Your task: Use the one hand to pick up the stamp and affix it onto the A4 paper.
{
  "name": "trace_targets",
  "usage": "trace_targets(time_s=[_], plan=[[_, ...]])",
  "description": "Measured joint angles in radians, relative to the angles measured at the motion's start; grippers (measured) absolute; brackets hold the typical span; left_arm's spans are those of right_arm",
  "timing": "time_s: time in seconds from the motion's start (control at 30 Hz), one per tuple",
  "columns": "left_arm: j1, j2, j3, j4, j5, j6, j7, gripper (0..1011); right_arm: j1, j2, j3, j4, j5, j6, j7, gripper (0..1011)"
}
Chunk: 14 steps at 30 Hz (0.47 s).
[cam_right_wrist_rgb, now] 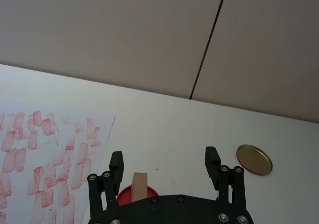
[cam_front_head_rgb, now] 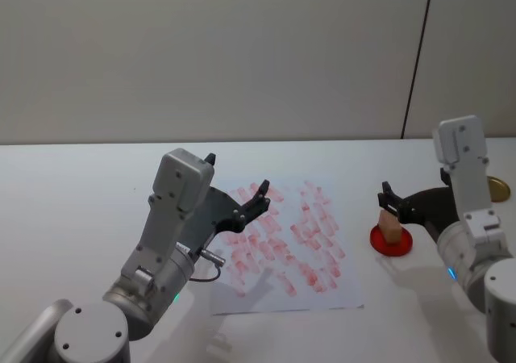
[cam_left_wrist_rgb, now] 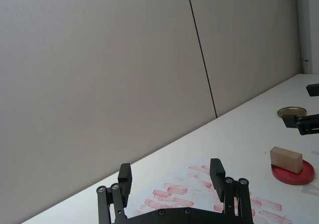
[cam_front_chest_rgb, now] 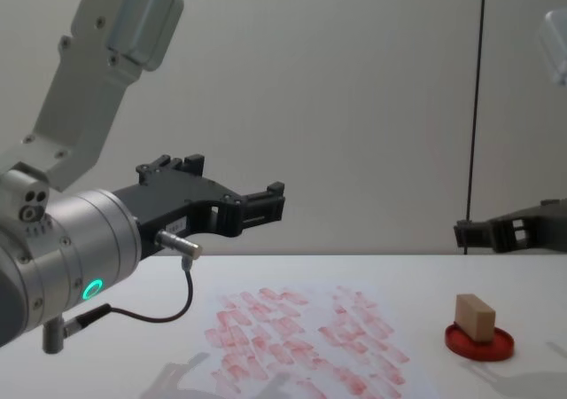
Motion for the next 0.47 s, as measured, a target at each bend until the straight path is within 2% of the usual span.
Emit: trace_targets(time_s=[0.47], plan=[[0.0,0.0,0.0,0.0,0.0,0.0,0.0,993,-0.012,0.005,0.001,-0.022,-0.007,-0.008,-0.001,1001]])
